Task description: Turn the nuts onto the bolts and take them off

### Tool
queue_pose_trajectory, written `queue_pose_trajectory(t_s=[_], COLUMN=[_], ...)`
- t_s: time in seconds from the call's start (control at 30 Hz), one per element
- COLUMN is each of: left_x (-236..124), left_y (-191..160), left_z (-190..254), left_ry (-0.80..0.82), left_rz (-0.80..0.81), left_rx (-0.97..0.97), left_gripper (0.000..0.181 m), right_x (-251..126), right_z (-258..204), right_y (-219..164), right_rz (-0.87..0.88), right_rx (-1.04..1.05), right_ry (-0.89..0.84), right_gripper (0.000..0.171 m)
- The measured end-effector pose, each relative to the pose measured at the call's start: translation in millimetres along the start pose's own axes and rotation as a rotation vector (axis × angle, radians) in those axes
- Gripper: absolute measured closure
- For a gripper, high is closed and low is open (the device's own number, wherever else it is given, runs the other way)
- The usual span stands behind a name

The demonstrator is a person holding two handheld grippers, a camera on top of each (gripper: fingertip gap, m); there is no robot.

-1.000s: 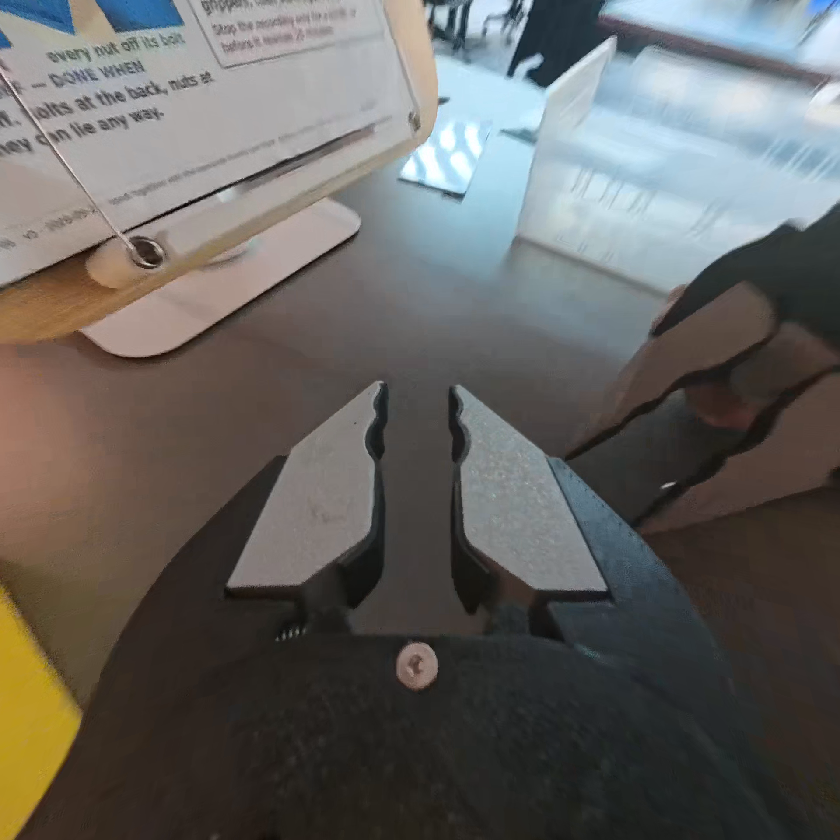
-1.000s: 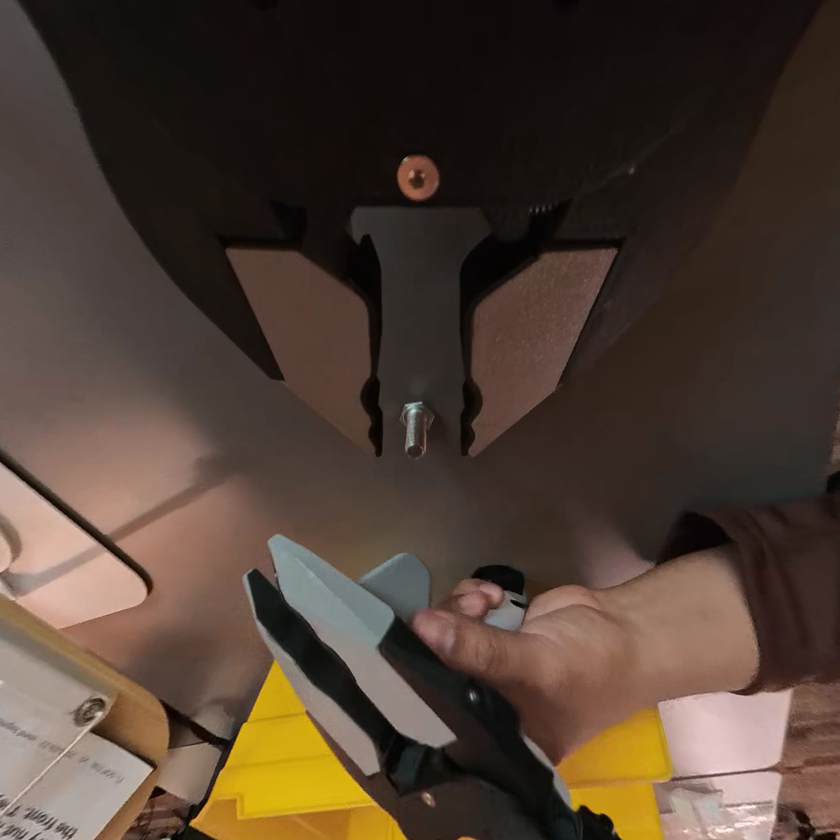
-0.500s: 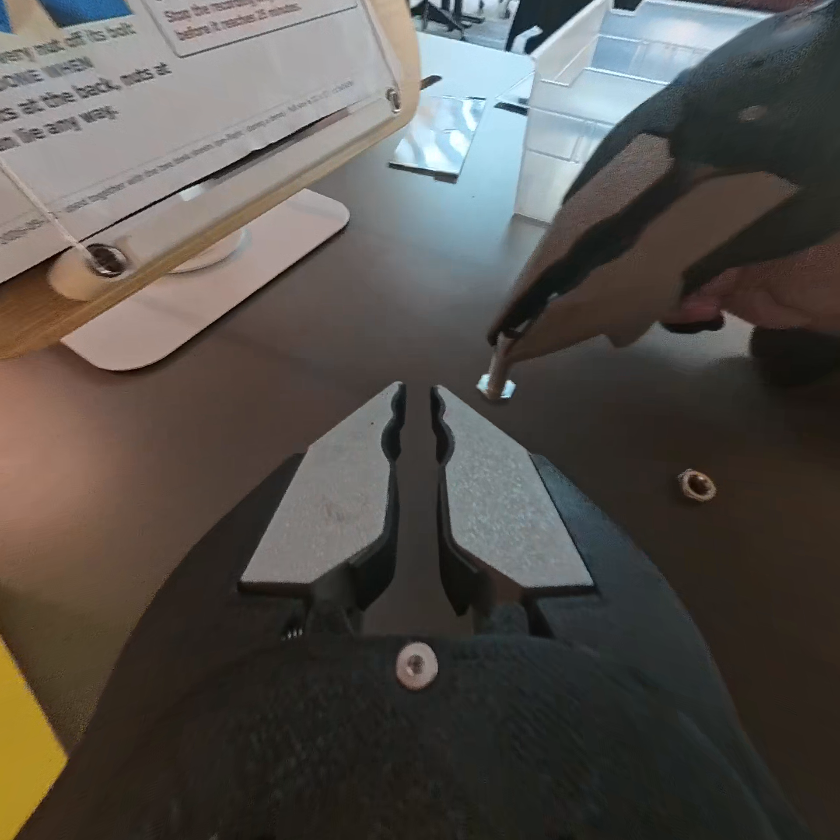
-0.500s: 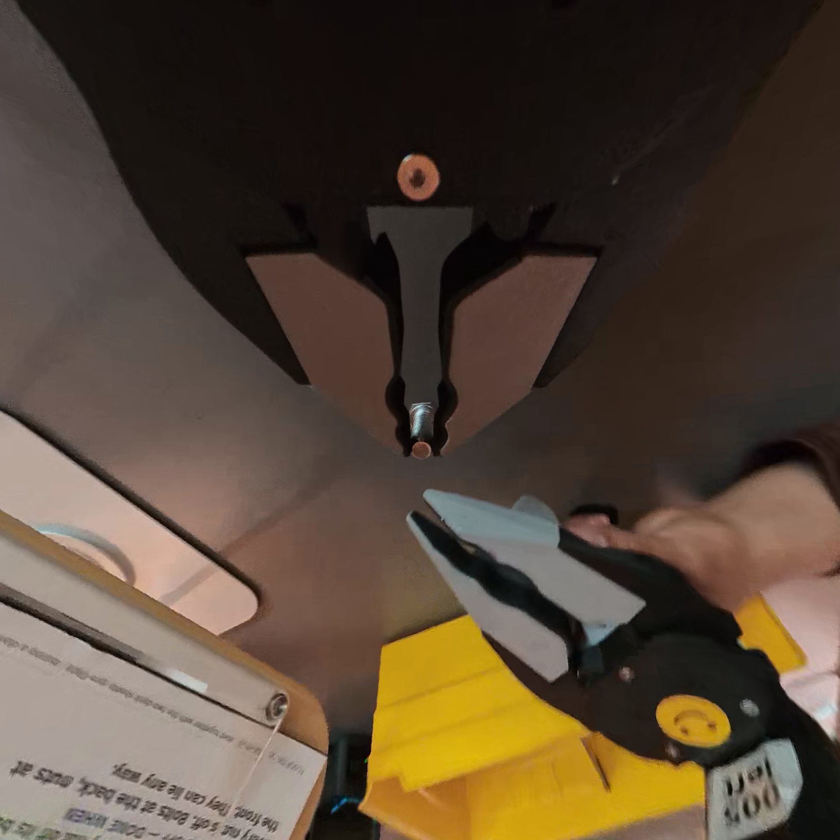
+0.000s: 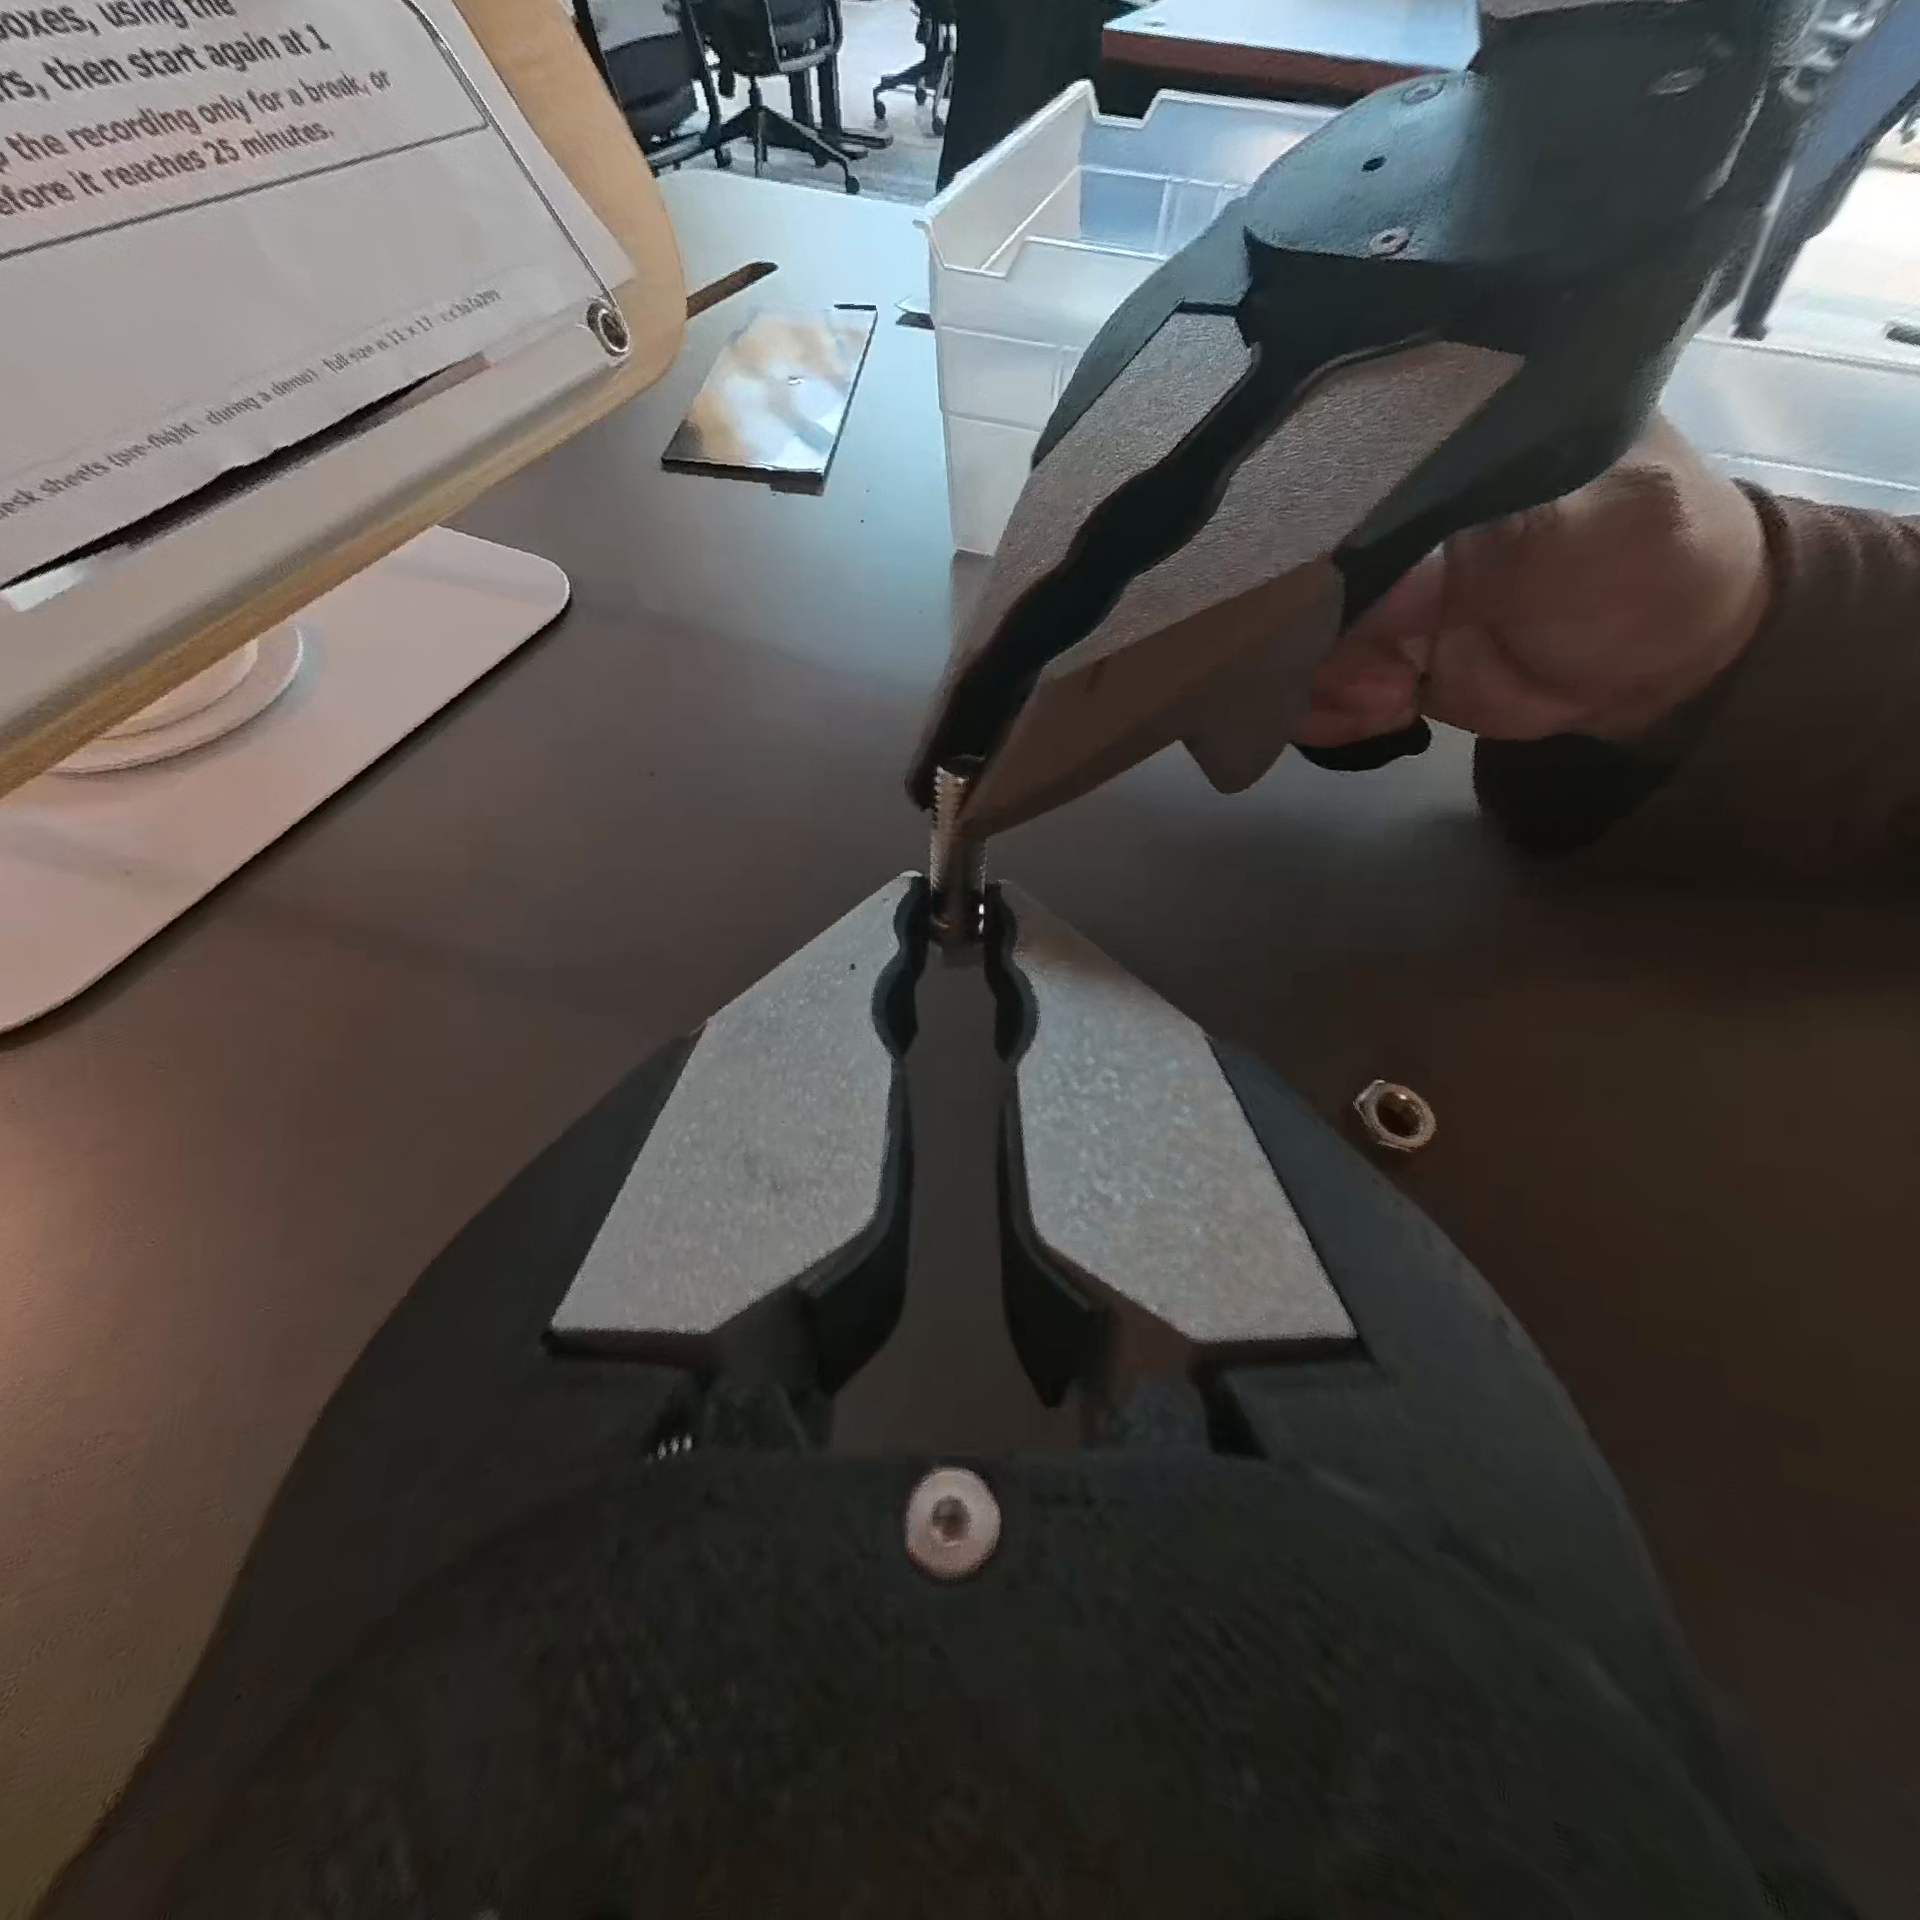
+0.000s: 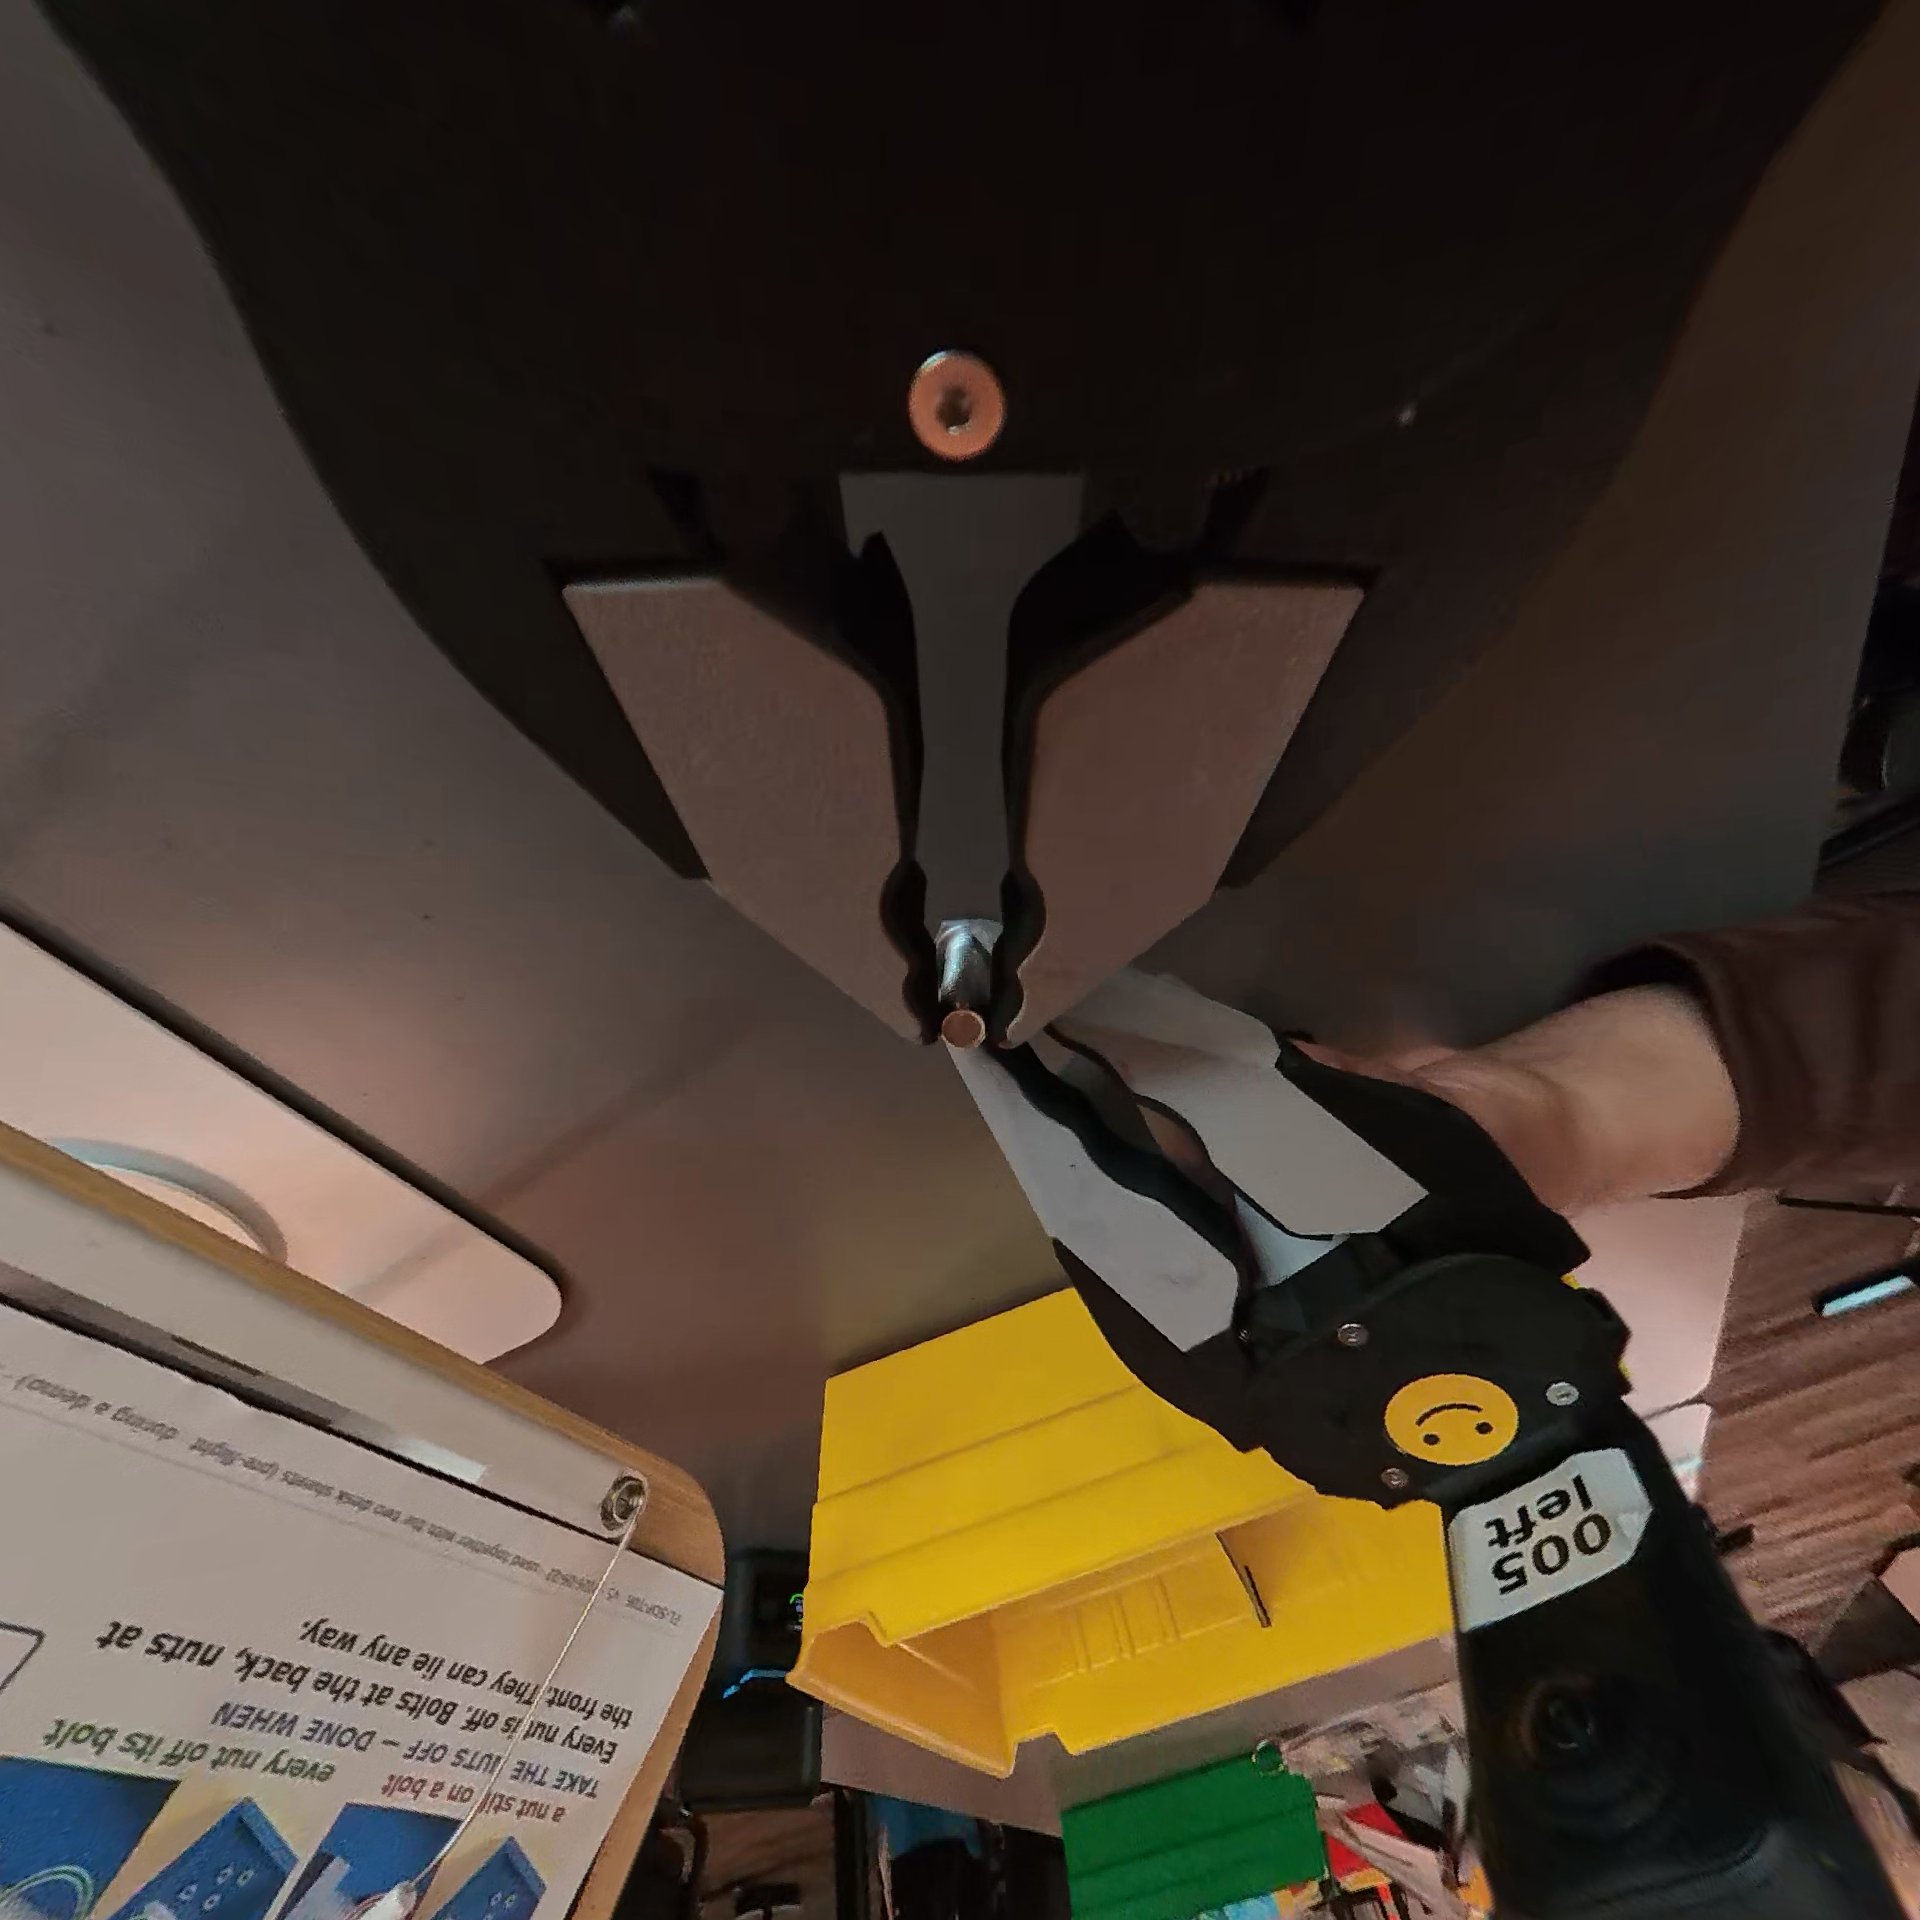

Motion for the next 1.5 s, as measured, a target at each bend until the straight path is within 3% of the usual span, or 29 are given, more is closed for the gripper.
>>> queue_pose_trajectory(t_s=[0.33, 0.93, 1.1, 1.4, 1.5], left_x=[-4.2, -9.8, -7.4, -8.1, -7.7], left_y=[1.8, 6.0, 2.7, 4.3, 3.8], left_z=[3.8, 9.6, 4.9, 2.7, 4.2], left_ry=[-0.169, -0.115, -0.093, -0.113, -0.111], left_rz=[0.018, 0.041, 0.03, 0.052, 0.047], left_rx=[-0.078, 0.024, 0.042, 0.02, 0.029], left_gripper=[0.173, 0.173, 0.173, 0.173, 0.173], right_x=[-5.1, -9.3, -16.5, -36.7, -33.1], right_z=[-9.3, -13.4, -15.6, -95.0, -101.6], right_y=[6.9, 10.2, 3.5, -43.7, -48.0], right_rz=[0.029, 0.077, -0.009, -0.346, -0.362], right_rx=[-0.015, -0.052, -0.054, -0.144, -0.14], right_ry=[0.052, 0.015, -0.047, 0.027, 0.014], right_gripper=[0.166, 0.163, 0.148, 0.151, 0.15])
Point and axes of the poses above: each gripper's, where its closed fingertips meet, x out along the fingers, y out of its top, z = x × y across the jaws, the point moved 8 cm from there along -x, back along the fingers, and after that the axes turned 14 degrees about -x, right-handed, at the moved point
